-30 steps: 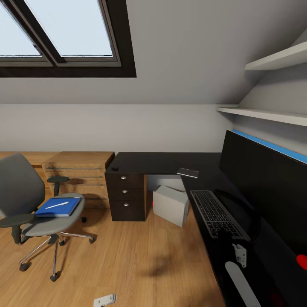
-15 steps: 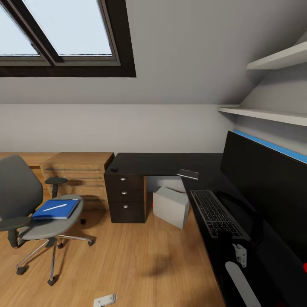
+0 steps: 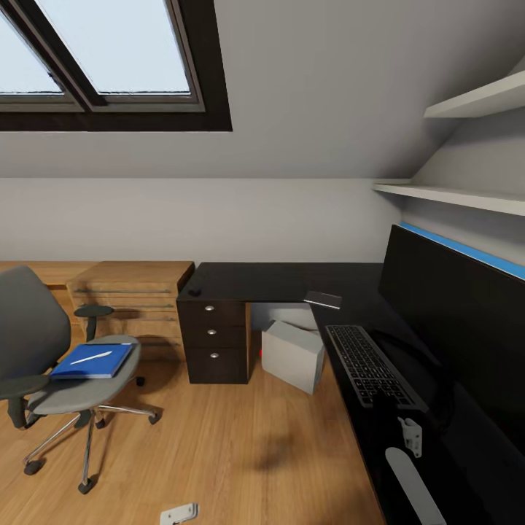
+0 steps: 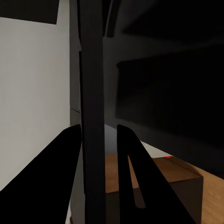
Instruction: In the bedroom, organize the workspace by keeping the computer under the desk, ensuring the monitor is on the desk, placing the keyboard on the desk next to the monitor, placing the mouse on the desk next to the keyboard, moving the folder from the swivel chair onto the desk next to the mouse, stacking the notebook on top of the folder with the pen on top of the notebook, and positioning the swivel chair next to the desk.
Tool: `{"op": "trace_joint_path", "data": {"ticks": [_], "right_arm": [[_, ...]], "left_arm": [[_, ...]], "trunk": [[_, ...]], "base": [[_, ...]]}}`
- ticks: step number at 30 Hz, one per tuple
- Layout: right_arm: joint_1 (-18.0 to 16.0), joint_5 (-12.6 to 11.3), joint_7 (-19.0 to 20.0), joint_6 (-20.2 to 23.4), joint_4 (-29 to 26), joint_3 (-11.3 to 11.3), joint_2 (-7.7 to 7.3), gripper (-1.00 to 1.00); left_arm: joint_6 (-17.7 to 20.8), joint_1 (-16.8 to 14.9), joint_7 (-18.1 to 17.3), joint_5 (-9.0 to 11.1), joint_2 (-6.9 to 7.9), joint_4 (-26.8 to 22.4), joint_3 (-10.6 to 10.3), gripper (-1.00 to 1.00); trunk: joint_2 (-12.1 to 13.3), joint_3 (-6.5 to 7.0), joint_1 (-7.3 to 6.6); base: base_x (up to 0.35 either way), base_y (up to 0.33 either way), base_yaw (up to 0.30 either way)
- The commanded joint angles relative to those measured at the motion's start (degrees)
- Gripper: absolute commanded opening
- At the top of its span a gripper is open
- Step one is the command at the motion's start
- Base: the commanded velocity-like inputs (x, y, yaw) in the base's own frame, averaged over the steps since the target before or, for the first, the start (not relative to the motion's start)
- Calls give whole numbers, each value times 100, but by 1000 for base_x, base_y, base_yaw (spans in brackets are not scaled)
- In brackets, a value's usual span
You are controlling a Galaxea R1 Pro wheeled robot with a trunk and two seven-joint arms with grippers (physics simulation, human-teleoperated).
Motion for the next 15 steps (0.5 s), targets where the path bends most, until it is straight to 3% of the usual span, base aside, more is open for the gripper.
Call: {"op": "trace_joint_path", "data": {"ticks": [1,8,15], "right_arm": [[-3,-29,-23,-16,-9,-2,3,-100],[-3,-21,-17,-23,-9,-2,6,-100],[-3,-20,-16,-22,-9,-2,10,-100]], "left_arm": [[-18,-3,21,54,-1,0,-49,100],[-18,-3,15,51,-1,0,-49,100],[-18,-3,19,53,-1,0,-49,100]], "trunk": [[-4,-7,0],[-4,-7,0],[-4,-7,0]], "base": [[20,-2,0],[4,-123,0],[0,-24,0]]}}
